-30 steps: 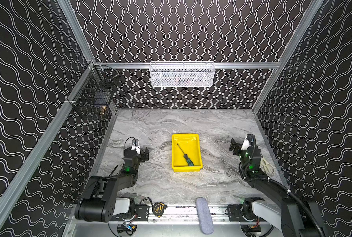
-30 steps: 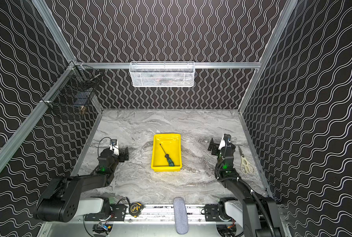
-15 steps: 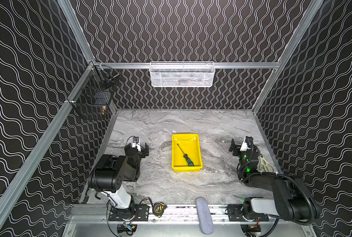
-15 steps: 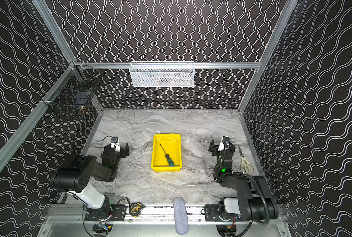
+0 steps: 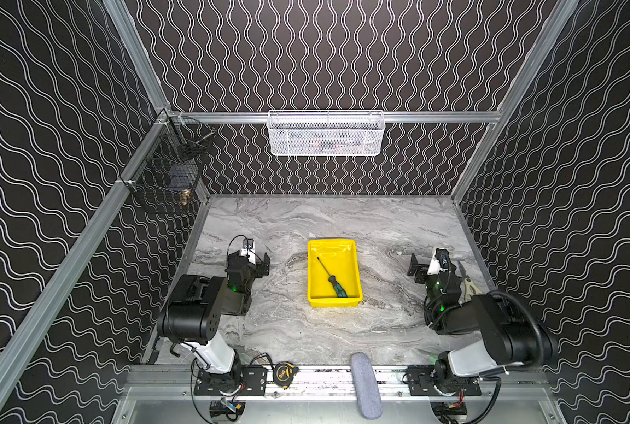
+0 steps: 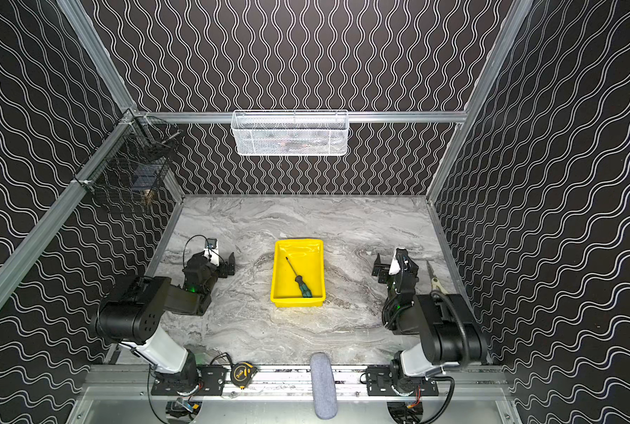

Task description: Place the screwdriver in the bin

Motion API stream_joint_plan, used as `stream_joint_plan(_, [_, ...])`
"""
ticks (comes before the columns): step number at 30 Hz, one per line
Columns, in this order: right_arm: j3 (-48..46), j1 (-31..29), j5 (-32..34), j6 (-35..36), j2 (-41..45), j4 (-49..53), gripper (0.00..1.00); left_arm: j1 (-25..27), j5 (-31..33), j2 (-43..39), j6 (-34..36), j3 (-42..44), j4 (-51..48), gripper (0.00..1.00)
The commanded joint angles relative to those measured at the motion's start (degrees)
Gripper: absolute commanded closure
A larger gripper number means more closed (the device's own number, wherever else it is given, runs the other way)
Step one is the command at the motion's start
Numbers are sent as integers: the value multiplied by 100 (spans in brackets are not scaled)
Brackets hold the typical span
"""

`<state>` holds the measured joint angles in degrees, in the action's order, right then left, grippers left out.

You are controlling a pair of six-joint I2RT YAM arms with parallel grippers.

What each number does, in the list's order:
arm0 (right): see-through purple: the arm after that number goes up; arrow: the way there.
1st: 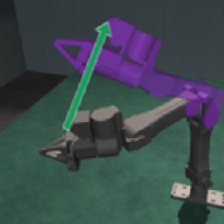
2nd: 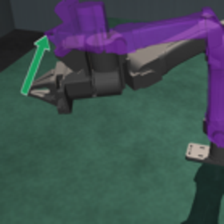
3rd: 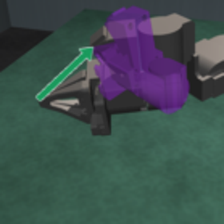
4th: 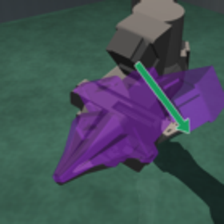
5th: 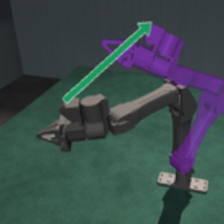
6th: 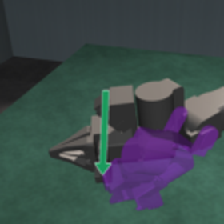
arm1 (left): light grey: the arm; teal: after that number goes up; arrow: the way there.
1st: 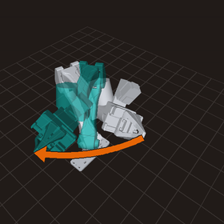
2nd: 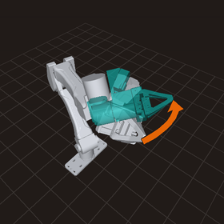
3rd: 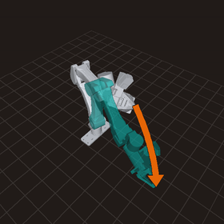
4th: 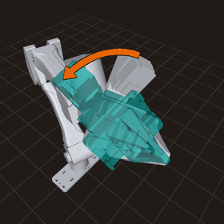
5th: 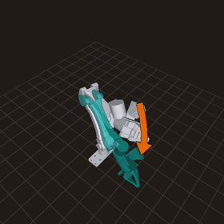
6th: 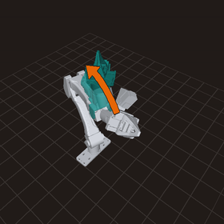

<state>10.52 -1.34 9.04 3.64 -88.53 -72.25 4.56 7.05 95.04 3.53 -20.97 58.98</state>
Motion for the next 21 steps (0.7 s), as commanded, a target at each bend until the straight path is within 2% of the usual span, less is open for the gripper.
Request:
stream_joint_plan(1, [394, 153, -267, -283, 146, 636, 0, -8, -37, 5, 34, -28, -1, 1])
stream_joint_plan(2, [538, 297, -497, -365, 119, 819, 0, -7, -37, 4, 34, -25, -5, 1])
stream_joint_plan(4, [507, 441, -718, -396, -16, 499, 0, -7, -37, -4, 34, -23, -1, 1])
stream_joint_plan(21, [486, 442, -684, -355, 21, 514, 0, -12, -28, 5, 43, -22, -2, 1])
